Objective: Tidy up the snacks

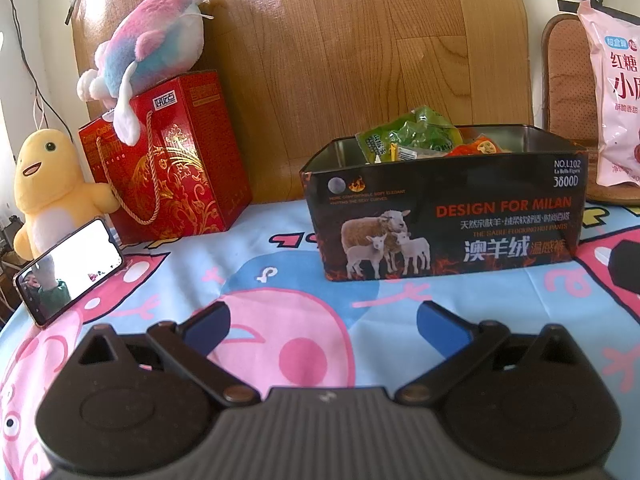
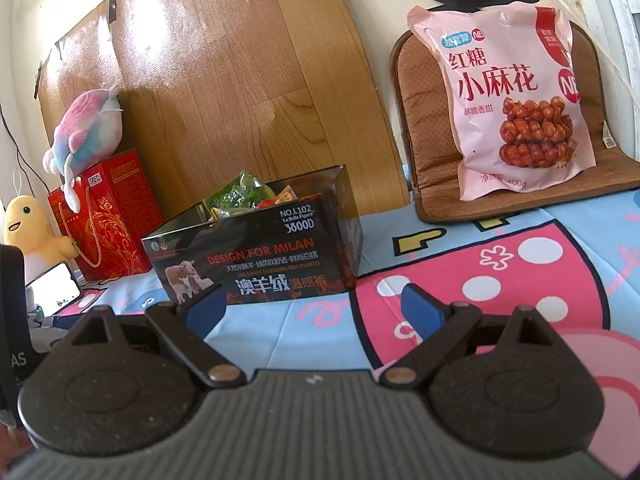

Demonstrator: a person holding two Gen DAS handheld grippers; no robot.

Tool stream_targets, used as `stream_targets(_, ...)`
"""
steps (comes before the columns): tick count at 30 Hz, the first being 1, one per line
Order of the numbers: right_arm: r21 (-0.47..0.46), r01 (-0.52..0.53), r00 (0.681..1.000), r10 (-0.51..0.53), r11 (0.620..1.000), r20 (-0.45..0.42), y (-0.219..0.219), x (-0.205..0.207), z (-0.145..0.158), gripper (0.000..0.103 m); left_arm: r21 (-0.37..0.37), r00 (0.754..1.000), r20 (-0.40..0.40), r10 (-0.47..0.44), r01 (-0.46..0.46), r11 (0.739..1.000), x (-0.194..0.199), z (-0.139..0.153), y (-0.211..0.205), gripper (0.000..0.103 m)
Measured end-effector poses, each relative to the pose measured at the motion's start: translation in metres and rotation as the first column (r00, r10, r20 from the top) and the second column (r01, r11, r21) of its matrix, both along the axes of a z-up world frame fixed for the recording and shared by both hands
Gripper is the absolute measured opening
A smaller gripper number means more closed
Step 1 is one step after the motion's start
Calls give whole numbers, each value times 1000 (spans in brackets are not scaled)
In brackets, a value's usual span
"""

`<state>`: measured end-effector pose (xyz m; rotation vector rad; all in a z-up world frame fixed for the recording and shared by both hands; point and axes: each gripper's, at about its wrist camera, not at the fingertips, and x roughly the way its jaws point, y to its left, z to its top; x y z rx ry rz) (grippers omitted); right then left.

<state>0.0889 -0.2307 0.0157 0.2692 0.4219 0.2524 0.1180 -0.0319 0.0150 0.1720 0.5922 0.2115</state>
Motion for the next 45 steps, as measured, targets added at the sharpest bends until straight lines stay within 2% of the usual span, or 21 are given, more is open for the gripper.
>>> stream_targets(9,1,-1,1000,1,1000,0,0,0,0,96,6,1000,15,12,-12,1000,-2,2,0,103)
stream_targets(22,1,0,1000,0,1000,0,0,0,0,96,-23,999,36,33,-32,999,-5,4,5,103)
stream_targets(45,1,1,1000,-1,1000,1,0,0,0,96,-5,1000,15,25,-25,1000,-4,2,2,103)
